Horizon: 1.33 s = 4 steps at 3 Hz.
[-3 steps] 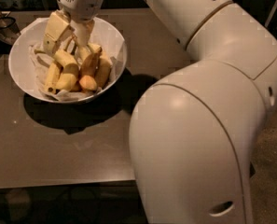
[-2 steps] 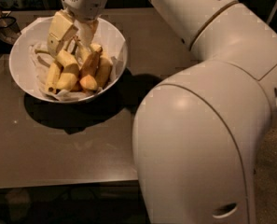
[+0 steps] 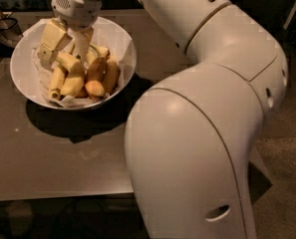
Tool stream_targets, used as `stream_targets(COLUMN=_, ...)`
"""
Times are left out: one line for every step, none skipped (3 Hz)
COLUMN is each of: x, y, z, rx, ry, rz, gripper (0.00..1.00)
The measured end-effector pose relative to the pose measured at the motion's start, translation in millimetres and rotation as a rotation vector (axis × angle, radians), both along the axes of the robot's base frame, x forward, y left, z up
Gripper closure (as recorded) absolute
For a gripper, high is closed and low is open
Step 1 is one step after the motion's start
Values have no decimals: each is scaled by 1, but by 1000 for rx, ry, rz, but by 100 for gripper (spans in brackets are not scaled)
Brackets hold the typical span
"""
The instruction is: Pick banana from white bowl
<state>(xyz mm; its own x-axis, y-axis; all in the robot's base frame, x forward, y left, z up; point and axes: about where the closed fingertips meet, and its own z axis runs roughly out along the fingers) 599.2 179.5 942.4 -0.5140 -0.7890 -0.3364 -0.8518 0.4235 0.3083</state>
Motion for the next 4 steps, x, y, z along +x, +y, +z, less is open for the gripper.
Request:
stream_targets(x=0, y=8, z=-9, rx=-30, ry=6, rz=-2, gripper=36)
stream_targets(x=4, y=4, z=-11, rx=-59, ry=-7, rz=-29, gripper=36)
stream_targets(x=9, y=-5, z=-11, rx=-78, ry=-20, rz=-57, gripper=35)
stream_targets(x=10, y=-6, z=-12, rx=-81, ry=-18, rz=-62, gripper=34)
